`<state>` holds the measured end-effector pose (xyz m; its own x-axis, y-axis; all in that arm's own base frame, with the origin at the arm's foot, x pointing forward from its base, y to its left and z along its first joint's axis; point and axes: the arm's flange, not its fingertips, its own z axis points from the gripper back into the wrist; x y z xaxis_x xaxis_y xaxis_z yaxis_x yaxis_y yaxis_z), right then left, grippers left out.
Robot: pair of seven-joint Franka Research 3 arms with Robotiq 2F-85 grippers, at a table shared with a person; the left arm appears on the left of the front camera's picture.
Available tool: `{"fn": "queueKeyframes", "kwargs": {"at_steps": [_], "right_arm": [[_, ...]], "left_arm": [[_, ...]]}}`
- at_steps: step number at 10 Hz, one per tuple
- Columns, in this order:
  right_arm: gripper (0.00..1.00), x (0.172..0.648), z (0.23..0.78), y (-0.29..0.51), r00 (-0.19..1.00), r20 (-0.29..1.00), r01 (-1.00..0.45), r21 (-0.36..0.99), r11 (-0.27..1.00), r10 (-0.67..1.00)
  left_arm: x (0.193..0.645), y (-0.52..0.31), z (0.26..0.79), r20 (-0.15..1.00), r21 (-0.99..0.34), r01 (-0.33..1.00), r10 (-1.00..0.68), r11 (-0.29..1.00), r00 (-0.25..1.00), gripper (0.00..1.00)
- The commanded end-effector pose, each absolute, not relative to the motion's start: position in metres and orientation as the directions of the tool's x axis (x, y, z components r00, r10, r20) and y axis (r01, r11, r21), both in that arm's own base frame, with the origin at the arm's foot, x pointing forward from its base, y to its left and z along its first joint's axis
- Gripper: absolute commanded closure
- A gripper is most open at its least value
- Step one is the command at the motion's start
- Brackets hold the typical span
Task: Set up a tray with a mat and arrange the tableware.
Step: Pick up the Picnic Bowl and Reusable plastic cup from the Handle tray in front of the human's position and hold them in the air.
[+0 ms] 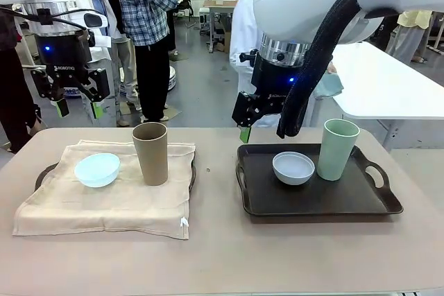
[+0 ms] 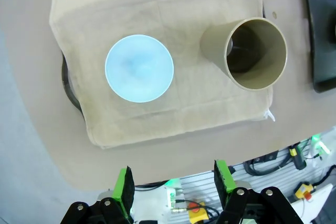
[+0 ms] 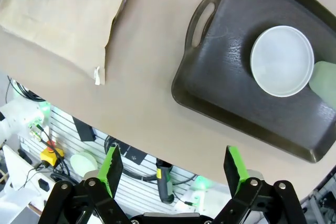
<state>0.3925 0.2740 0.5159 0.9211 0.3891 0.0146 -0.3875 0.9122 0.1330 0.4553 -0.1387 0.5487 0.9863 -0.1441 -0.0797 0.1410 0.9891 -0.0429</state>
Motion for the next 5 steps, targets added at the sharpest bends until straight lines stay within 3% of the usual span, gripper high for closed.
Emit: {"fn": "queueKeyframes", "kwargs": {"at_steps": [1, 3, 5], "right_arm": [[0.0, 0.393, 0.511, 0.271, 0.915, 0.033, -0.402, 0.132, 0.906, 0.402], [0.0, 0.389, 0.513, 0.255, 0.909, 0.048, -0.417, 0.114, 0.902, 0.414], [0.0, 0.382, 0.516, 0.198, 0.939, 0.069, -0.342, 0.125, 0.931, 0.336]], "left_arm": [[0.452, -0.135, 0.548, -0.063, -0.044, 0.157, -0.159, 0.987, 0.985, 0.2], [0.449, -0.135, 0.549, -0.061, -0.083, 0.172, -0.178, 0.982, 0.982, 0.19], [0.441, -0.113, 0.555, -0.039, -0.163, 0.139, -0.147, 0.977, 0.988, 0.19]]}}
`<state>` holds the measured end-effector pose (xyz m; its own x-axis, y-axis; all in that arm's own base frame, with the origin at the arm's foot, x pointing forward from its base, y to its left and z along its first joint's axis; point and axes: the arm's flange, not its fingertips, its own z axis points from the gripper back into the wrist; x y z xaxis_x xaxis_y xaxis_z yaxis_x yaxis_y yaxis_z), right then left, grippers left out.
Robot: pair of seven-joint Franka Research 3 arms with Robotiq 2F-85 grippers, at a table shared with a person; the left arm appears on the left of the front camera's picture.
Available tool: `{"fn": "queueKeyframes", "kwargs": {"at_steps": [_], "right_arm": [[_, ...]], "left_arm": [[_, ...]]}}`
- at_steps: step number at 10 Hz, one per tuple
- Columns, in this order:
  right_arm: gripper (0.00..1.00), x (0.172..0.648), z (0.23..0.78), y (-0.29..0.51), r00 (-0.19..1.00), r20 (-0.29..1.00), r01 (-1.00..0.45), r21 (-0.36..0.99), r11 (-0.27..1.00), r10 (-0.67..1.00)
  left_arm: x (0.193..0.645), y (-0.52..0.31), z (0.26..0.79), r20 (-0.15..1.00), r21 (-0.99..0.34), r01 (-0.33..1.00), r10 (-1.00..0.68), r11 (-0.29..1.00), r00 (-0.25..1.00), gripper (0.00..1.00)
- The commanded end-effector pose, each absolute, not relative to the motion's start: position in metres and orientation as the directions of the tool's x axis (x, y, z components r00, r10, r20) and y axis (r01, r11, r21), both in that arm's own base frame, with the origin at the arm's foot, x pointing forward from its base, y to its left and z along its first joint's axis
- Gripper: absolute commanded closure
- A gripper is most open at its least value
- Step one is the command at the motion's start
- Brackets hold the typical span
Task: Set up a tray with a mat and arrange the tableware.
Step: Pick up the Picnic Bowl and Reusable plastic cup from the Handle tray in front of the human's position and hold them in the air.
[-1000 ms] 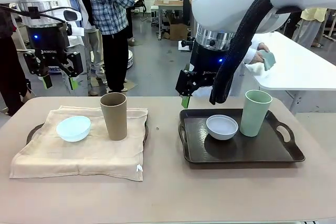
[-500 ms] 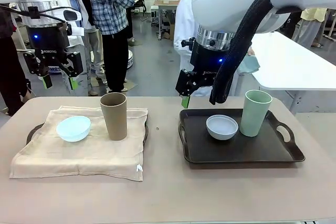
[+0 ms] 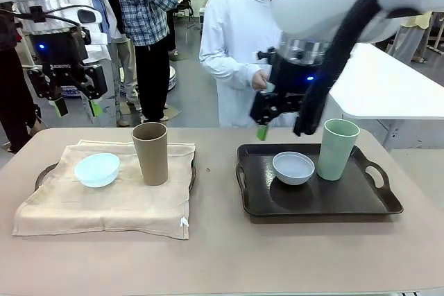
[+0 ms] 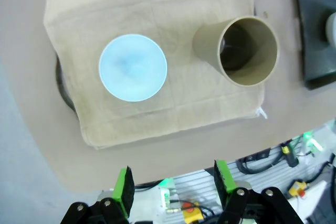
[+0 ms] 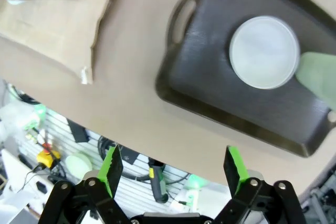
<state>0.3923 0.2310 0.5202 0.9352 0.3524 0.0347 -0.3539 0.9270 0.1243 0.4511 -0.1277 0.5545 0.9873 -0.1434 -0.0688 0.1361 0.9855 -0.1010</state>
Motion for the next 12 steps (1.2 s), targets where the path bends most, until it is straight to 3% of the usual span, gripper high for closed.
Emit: {"fn": "queueKeyframes", "kwargs": {"at_steps": [1, 5, 9, 12], "right_arm": [[0.0, 0.377, 0.522, 0.17, 0.95, 0.083, -0.31, 0.158, 0.937, 0.301], [0.0, 0.346, 0.552, 0.043, 0.978, 0.168, -0.172, 0.337, 0.926, 0.12], [0.0, 0.32, 0.577, -0.068, 0.975, 0.219, -0.1, 0.594, 0.798, -0.041], [0.0, 0.3, 0.571, -0.128, 0.964, 0.232, -0.07, 0.692, 0.718, -0.129]], "left_arm": [[0.445, -0.101, 0.558, -0.036, -0.197, 0.132, -0.141, 0.972, 0.989, 0.19], [0.451, -0.055, 0.572, -0.059, -0.37, 0.133, -0.166, 0.92, 0.984, 0.19], [0.443, -0.002, 0.58, 0.078, -0.61, 0.17, -0.155, 0.774, 0.985, 0.19], [0.434, 0.039, 0.567, 0.019, -0.696, 0.118, -0.146, 0.708, 0.989, 0.19]]}}
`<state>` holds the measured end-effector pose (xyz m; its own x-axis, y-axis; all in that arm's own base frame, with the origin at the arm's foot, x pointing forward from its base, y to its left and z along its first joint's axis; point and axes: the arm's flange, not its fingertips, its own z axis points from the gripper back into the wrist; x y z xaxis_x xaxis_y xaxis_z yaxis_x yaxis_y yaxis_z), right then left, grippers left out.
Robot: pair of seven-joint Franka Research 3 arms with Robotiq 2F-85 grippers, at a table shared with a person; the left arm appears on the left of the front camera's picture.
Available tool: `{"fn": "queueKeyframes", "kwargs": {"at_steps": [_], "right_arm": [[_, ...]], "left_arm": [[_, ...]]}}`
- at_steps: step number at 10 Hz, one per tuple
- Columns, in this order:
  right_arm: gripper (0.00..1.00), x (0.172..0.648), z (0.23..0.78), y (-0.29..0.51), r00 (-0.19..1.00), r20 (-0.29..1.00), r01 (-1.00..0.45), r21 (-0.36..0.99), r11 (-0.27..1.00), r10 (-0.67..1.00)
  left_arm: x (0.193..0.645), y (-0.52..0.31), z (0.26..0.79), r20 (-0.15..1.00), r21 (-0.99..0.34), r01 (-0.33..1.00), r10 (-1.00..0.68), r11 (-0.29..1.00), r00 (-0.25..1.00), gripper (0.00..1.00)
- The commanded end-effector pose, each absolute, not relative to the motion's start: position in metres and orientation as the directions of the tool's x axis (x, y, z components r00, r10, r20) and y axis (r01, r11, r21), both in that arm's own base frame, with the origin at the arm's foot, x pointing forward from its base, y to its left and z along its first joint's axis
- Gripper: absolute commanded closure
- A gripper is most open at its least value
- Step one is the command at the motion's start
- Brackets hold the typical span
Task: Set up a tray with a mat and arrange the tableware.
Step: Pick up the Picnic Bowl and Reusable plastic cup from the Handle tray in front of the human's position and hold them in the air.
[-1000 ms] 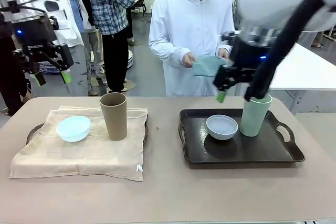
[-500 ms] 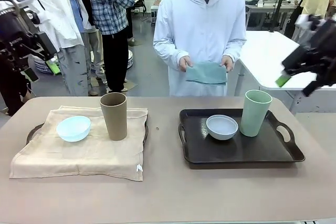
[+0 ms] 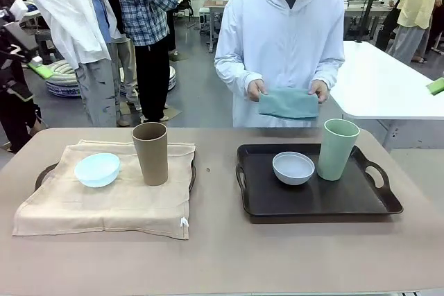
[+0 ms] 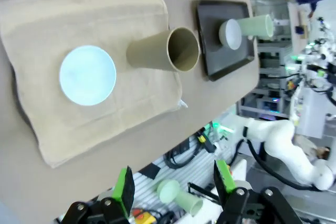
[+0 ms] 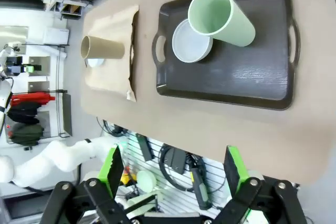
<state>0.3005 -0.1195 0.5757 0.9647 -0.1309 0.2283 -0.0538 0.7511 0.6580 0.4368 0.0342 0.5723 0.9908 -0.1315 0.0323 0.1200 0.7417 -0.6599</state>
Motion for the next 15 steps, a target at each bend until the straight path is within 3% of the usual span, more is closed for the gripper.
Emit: {"fn": "queueKeyframes", "kwargs": {"at_steps": [1, 6, 10, 15], "right_arm": [[0.0, 0.29, 0.563, -0.146, 0.96, 0.239, -0.078, 0.73, 0.678, -0.146], [0.0, 0.249, 0.515, -0.205, 0.936, 0.247, -0.08, 0.845, 0.529, -0.252], [0.0, 0.242, 0.505, -0.214, 0.928, 0.23, -0.054, 0.862, 0.504, -0.293], [0.0, 0.238, 0.505, -0.221, 0.929, 0.219, -0.041, 0.862, 0.504, -0.299]], "left_arm": [[0.426, 0.055, 0.565, 0.006, -0.723, 0.089, -0.123, 0.685, 0.992, 0.19], [0.407, 0.135, 0.545, -0.043, -0.828, -0.105, 0.124, 0.551, 0.991, 0.19], [0.388, 0.131, 0.545, -0.019, -0.79, -0.068, 0.087, 0.61, 0.996, 0.19], [0.398, 0.154, 0.539, -0.052, -0.816, -0.113, 0.124, 0.567, 0.991, 0.19]]}}
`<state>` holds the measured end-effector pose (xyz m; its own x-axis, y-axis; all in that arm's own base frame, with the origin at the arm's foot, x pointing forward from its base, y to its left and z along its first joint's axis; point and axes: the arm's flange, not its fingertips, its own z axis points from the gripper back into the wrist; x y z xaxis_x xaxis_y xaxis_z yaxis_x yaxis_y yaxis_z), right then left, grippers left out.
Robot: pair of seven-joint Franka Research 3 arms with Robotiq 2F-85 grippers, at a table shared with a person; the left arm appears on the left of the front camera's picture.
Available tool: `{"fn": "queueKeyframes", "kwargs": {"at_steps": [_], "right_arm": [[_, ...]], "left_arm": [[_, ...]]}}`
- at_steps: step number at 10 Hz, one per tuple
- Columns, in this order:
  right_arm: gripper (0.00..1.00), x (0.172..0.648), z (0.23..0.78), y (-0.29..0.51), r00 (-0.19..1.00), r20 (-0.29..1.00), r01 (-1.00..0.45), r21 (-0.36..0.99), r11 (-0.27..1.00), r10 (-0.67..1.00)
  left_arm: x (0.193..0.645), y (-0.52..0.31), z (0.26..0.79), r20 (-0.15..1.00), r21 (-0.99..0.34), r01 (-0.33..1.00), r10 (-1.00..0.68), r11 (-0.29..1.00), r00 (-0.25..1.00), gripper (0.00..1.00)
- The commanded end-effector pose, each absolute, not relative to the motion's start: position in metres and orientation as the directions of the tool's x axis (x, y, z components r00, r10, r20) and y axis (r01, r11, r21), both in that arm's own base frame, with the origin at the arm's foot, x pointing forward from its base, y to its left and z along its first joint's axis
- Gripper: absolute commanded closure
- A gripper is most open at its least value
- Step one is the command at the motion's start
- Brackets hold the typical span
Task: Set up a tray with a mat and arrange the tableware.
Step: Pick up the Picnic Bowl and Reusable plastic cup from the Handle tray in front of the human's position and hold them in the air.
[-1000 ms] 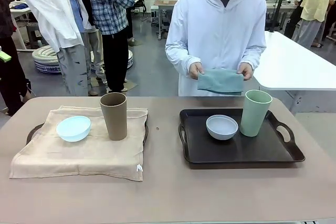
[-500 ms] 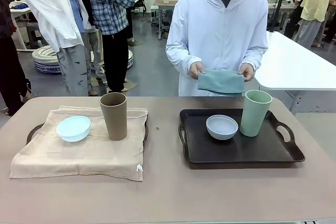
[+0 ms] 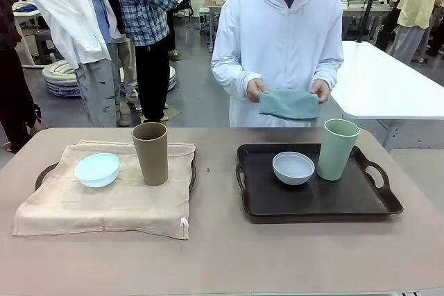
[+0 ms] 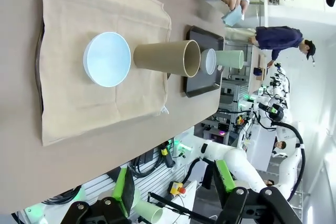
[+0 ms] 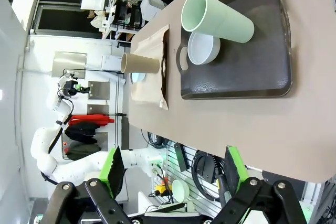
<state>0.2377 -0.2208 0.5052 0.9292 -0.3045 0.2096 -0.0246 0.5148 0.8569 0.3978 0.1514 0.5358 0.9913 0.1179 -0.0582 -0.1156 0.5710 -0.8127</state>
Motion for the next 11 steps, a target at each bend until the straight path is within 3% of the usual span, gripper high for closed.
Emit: {"fn": "queueKeyframes", "kwargs": {"at_steps": [1, 10, 11], "right_arm": [[0.0, 0.238, 0.505, -0.221, 0.929, 0.219, -0.041, 0.862, 0.504, -0.299], [0.0, 0.238, 0.505, -0.221, 0.93, 0.207, -0.023, 0.858, 0.514, -0.303], [0.0, 0.255, 0.509, -0.222, 0.935, 0.251, -0.094, 0.858, 0.505, -0.253]], "left_arm": [[0.398, 0.154, 0.539, -0.052, -0.816, -0.113, 0.124, 0.567, 0.991, 0.19], [0.398, 0.152, 0.536, -0.057, -0.813, -0.115, 0.118, 0.571, 0.991, 0.19], [0.407, 0.127, 0.551, -0.067, -0.777, -0.095, 0.069, 0.623, 0.995, 0.19]]}}
